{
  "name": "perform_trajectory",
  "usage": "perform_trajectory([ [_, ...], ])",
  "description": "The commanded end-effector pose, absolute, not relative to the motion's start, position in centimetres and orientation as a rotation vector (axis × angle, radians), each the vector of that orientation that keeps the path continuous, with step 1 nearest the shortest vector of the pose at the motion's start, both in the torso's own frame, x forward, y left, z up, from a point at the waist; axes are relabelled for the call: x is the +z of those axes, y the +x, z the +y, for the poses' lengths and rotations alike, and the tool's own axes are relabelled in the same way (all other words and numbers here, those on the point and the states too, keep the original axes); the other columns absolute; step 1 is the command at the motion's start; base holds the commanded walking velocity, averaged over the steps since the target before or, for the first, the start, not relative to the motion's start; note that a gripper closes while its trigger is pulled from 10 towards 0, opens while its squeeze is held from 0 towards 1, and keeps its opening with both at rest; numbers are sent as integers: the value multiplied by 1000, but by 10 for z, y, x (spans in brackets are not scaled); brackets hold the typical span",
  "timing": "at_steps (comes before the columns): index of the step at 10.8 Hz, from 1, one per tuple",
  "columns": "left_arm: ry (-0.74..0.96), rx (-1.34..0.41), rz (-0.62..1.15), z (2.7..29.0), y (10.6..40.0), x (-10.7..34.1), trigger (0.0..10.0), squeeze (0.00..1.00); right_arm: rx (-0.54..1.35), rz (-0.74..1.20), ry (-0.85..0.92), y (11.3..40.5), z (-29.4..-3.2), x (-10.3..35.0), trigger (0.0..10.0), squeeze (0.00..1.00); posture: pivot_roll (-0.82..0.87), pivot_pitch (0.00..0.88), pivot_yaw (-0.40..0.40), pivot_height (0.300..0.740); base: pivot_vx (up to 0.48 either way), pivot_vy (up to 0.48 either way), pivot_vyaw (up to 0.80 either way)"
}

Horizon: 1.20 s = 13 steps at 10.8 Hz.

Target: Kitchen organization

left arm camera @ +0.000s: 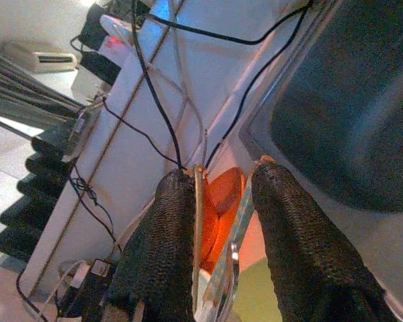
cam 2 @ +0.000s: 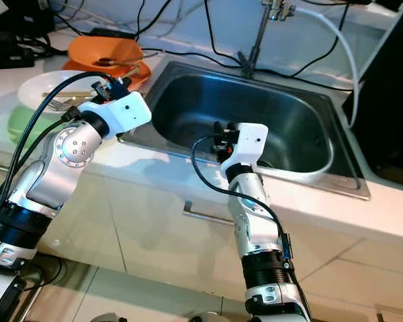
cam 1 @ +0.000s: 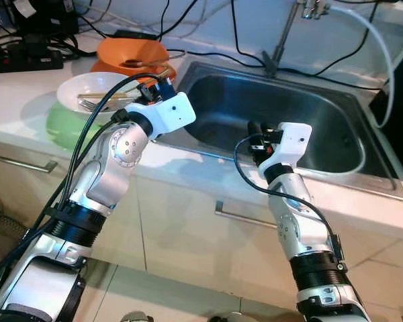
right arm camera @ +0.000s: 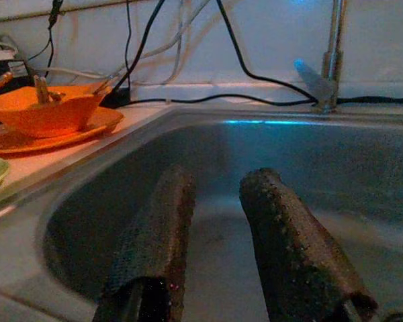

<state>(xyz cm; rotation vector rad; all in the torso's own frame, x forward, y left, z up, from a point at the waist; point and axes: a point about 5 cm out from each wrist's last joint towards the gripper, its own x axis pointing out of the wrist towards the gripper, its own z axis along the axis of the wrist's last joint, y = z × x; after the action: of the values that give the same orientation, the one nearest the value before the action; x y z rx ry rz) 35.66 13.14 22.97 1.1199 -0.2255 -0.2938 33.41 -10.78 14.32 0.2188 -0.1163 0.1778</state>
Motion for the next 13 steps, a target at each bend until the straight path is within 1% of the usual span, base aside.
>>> perform_trajectory([
  [1, 1121, -294, -251, 127, 358, 237, 10000, 0, 173, -126, 216, 333, -111, 145, 10000, 0, -11, 29, -123, 719, 0, 0, 0],
  [6, 1119, -357, -250, 119, 360, 240, 10000, 0, 173, -119, 223, 330, -109, 143, 10000, 0, -15, 55, -118, 719, 0, 0, 0],
  [9, 1156, -388, -224, 115, 367, 244, 10000, 0, 166, -119, 231, 331, -109, 144, 10000, 0, -16, 68, -105, 719, 0, 0, 0],
  [13, 1196, -399, -188, 117, 372, 241, 10000, 0, 163, -120, 236, 332, -108, 145, 10000, 0, -13, 74, -104, 719, 0, 0, 0],
])
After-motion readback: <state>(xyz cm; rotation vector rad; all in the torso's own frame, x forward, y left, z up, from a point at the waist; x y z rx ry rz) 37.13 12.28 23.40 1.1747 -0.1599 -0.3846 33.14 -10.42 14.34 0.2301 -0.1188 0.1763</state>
